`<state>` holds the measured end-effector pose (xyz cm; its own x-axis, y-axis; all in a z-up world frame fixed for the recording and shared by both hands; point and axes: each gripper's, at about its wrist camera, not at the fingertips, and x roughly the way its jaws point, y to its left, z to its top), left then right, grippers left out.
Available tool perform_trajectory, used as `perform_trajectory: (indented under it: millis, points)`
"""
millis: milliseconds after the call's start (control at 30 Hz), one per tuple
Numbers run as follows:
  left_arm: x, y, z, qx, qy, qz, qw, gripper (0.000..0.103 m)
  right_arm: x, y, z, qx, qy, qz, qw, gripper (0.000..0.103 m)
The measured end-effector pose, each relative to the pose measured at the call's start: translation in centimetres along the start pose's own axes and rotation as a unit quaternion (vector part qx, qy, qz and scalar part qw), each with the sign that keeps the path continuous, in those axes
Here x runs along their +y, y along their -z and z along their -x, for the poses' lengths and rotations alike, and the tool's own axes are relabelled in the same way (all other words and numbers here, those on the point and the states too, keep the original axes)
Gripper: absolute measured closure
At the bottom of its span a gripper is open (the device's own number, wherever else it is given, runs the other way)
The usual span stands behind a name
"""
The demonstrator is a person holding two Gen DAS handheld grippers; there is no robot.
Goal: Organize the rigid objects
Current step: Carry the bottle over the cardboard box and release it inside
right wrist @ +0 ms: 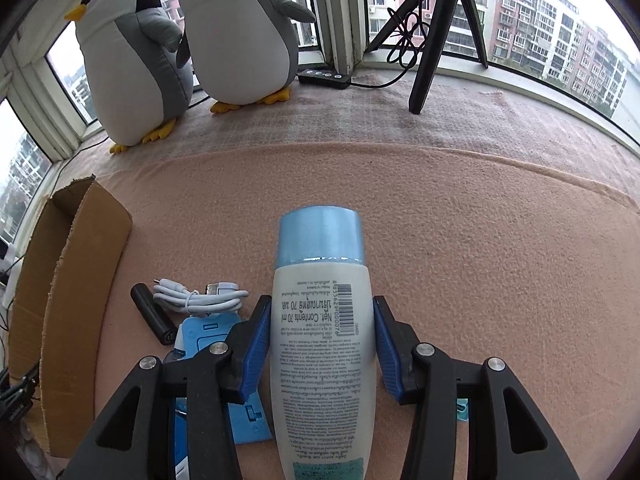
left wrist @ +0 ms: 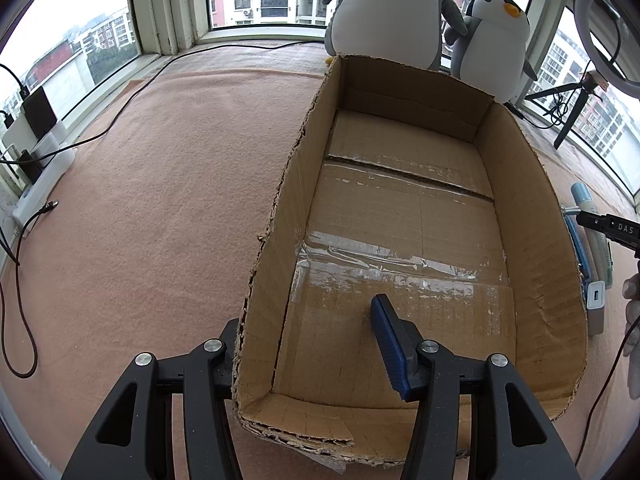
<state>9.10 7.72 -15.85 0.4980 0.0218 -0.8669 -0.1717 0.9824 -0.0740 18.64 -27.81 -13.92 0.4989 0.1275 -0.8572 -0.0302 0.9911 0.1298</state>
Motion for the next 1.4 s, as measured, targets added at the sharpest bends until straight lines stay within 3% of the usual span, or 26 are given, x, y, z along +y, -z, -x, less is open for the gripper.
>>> perform_trajectory:
  millis: [167,300,633,1000,1400]
  points:
    - [0.0,0.0,0.0,0.0,0.001,0.0,1.0,0.048,-1.5,-0.4,2.7,-0.022,-0.031,-0.041,0.998,0.059]
    - [0.0,0.0,0.0,0.0,0.001,0.0,1.0,0.047,-0.3,-0.8,5.5,-0.047,-0.041,-0.03,0.998,0.059]
    - [0.2,0.0,0.0,-0.001,0.005,0.001,1.0,0.047,9.2,-0.1,9.3,-0.072,-0.104,0.045,0.991,0.059]
    - [0.3,0.0,0.0,-0.002,0.008,0.005,1.0,0.047,18.9,2.0,7.2,-0.043,-0.154,0.116,0.98,0.059]
    - [0.4,-0.1,0.0,-0.002,0.009,0.005,0.9999,0.047,22.3,2.7,3.3,-0.003,-0.153,0.125,0.98,0.059]
